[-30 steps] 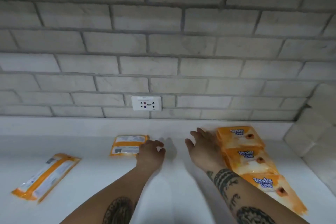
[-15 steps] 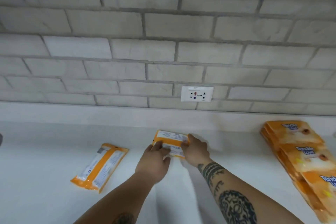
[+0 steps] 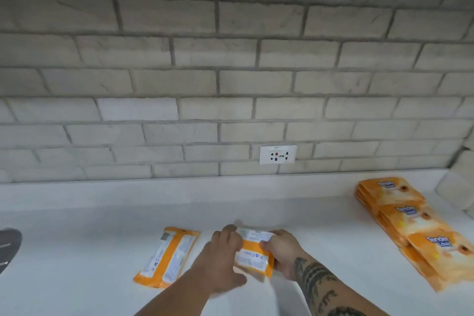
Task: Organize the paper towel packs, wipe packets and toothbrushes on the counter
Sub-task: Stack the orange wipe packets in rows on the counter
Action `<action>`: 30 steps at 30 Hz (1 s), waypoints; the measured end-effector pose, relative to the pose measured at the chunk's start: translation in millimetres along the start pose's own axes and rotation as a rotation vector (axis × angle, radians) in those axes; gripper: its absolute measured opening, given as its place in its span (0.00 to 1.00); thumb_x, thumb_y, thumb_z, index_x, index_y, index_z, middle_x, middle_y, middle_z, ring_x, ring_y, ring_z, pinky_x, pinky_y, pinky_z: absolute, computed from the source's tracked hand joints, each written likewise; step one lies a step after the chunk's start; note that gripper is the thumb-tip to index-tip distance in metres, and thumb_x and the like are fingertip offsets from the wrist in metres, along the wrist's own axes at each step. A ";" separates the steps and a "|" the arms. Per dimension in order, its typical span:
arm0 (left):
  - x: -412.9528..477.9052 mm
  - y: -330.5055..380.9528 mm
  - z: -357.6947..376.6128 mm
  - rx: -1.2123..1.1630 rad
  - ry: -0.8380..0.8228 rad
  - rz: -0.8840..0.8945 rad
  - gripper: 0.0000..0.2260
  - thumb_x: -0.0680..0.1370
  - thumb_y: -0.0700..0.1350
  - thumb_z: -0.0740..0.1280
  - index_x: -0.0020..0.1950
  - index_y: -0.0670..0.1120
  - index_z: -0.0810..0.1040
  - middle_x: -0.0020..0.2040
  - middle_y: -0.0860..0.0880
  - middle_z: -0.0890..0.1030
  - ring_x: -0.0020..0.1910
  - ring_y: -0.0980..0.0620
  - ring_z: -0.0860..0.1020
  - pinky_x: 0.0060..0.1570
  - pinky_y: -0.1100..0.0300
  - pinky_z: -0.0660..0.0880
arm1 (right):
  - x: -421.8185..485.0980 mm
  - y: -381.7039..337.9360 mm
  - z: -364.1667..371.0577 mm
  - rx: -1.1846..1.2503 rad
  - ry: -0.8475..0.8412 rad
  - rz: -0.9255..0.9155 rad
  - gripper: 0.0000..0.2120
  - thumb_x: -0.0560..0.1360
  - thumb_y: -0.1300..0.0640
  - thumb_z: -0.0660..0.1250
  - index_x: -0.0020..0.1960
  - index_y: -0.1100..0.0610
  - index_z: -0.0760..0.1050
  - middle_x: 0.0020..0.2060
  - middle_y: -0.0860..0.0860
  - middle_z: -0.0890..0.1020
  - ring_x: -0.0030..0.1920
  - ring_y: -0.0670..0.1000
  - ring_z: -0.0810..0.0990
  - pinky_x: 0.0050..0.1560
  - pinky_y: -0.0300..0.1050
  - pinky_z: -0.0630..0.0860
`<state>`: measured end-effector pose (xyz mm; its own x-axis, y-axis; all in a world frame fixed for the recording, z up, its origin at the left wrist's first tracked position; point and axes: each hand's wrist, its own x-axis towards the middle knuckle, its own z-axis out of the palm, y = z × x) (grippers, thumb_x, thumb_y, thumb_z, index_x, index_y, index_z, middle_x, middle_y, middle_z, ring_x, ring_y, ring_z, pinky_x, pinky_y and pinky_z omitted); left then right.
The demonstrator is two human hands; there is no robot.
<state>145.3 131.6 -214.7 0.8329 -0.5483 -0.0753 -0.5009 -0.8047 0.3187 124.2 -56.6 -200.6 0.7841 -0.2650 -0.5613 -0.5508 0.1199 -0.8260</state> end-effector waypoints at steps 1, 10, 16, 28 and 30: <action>1.3 4.0 -4.7 0.007 0.023 0.040 0.30 0.66 0.58 0.72 0.63 0.52 0.66 0.79 0.53 0.53 0.73 0.47 0.61 0.65 0.53 0.68 | -7.0 -5.6 -3.1 -0.015 -0.001 -0.023 0.13 0.78 0.73 0.65 0.59 0.61 0.74 0.52 0.62 0.84 0.48 0.62 0.86 0.43 0.57 0.85; 14.2 38.8 -74.2 -0.016 0.183 0.203 0.29 0.65 0.56 0.76 0.62 0.53 0.67 0.63 0.54 0.70 0.64 0.50 0.68 0.61 0.53 0.69 | -63.7 -73.1 -28.3 -0.124 -0.069 -0.214 0.15 0.79 0.68 0.66 0.63 0.57 0.76 0.56 0.59 0.84 0.53 0.60 0.85 0.50 0.56 0.84; 6.4 61.1 -116.0 -0.571 0.125 0.154 0.20 0.66 0.51 0.77 0.51 0.56 0.71 0.46 0.62 0.76 0.43 0.55 0.77 0.40 0.61 0.75 | -99.4 -98.2 -48.1 0.049 -0.131 -0.337 0.14 0.81 0.45 0.67 0.56 0.55 0.81 0.45 0.52 0.86 0.46 0.54 0.84 0.45 0.49 0.79; 11.0 106.7 -128.4 -1.455 -0.179 -0.151 0.19 0.82 0.53 0.61 0.58 0.40 0.81 0.55 0.40 0.85 0.48 0.40 0.84 0.49 0.51 0.81 | -123.8 -86.1 -61.9 0.111 -0.022 -0.567 0.14 0.77 0.49 0.74 0.59 0.54 0.81 0.53 0.54 0.87 0.52 0.56 0.86 0.51 0.55 0.80; 14.5 111.5 -124.1 -1.403 -0.165 -0.087 0.19 0.83 0.55 0.64 0.62 0.41 0.81 0.57 0.40 0.85 0.55 0.38 0.84 0.57 0.43 0.81 | -125.0 -85.0 -68.4 0.107 0.025 -0.569 0.14 0.75 0.50 0.76 0.57 0.54 0.82 0.53 0.55 0.87 0.49 0.55 0.85 0.49 0.53 0.79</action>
<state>130.7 62.2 -63.0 0.7628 -0.6081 -0.2199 0.2778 0.0011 0.9606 53.4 -99.1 -56.8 0.9406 -0.3385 -0.0274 -0.0121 0.0473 -0.9988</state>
